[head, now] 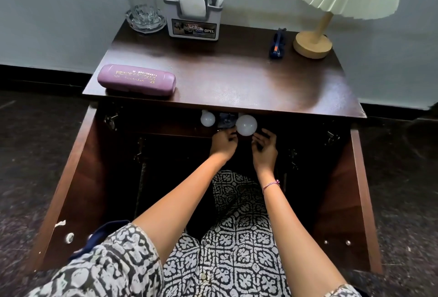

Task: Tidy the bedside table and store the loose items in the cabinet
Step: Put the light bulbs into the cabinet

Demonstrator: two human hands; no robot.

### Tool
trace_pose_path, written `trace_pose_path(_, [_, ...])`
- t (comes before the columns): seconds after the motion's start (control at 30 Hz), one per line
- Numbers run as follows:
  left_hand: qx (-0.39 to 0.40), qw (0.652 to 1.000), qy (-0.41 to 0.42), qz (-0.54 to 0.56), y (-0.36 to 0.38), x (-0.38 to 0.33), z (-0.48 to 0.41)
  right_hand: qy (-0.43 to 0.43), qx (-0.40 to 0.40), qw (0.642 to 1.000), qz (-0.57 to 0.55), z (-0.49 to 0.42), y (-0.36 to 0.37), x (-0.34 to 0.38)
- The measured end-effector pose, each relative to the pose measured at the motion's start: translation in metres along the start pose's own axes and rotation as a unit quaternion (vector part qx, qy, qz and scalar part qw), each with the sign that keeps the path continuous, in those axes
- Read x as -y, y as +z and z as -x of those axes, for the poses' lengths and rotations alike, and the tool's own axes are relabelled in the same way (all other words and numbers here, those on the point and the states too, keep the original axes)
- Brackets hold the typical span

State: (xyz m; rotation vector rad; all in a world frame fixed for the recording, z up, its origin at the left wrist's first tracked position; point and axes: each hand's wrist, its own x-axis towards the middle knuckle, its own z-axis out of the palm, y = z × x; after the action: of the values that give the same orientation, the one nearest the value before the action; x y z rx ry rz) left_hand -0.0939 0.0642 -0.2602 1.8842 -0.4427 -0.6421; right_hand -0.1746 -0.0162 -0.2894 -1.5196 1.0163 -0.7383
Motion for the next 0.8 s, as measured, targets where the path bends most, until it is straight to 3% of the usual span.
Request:
trace_pose_path(0.3, [0.024, 0.999, 0.000, -0.032, -0.001, -0.002, -0.009, -0.009, 0.031, 0.999, 0.006, -0.018, 0.006, 0.006])
trace_pose_path(0.57, [-0.031, 0.998, 0.002, -0.057, -0.007, -0.003, 0.000, -0.049, -0.028, 0.997, 0.046, -0.006, 0.005, 0.020])
trace_pose_path(0.7, [-0.076, 0.993, 0.088, -0.010, -0.014, -0.016, 0.021, -0.132, -0.044, 0.989, 0.052, 0.017, 0.002, 0.039])
trace_pose_path(0.8, [-0.116, 0.977, 0.176, -0.037, -0.022, -0.029, 0.036, -0.186, -0.059, 0.978, 0.073, 0.033, -0.003, 0.059])
